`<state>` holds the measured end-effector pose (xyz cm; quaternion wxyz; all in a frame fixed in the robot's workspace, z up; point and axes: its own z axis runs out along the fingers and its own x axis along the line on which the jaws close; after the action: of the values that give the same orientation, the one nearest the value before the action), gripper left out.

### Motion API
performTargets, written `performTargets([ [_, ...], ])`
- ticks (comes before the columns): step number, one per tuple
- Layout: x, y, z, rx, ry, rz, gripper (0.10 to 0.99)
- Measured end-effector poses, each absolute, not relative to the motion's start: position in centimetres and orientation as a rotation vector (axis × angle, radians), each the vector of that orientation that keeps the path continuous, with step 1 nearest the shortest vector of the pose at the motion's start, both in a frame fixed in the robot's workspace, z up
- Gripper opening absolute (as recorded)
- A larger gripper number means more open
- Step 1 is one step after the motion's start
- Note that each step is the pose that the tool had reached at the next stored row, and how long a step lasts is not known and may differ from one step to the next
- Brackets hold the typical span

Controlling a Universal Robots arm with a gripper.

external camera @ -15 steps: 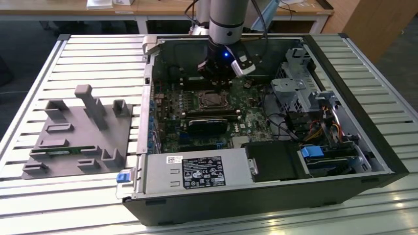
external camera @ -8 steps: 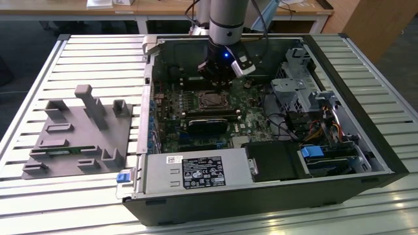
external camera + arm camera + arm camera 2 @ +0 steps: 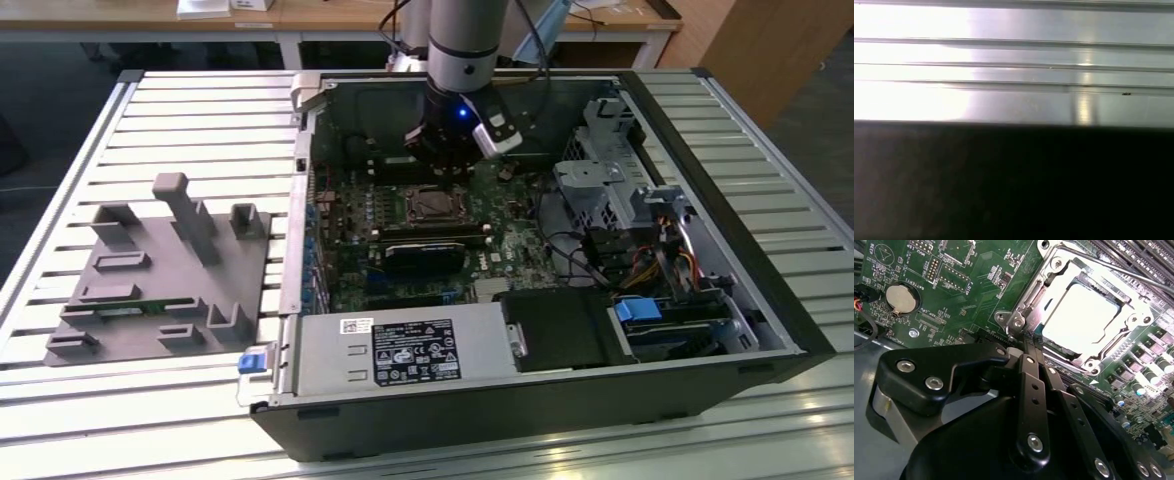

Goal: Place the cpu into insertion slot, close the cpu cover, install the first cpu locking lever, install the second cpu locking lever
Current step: 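Install the first cpu locking lever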

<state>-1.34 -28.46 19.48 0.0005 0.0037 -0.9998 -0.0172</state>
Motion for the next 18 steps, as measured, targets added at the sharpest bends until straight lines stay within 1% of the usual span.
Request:
performTargets([
  [11, -1.3, -28.4, 20.7, 0.012, -3.140, -0.056, 0.106],
  [18, -1.3, -28.4, 20.7, 0.012, -3.140, -0.055, 0.106],
])
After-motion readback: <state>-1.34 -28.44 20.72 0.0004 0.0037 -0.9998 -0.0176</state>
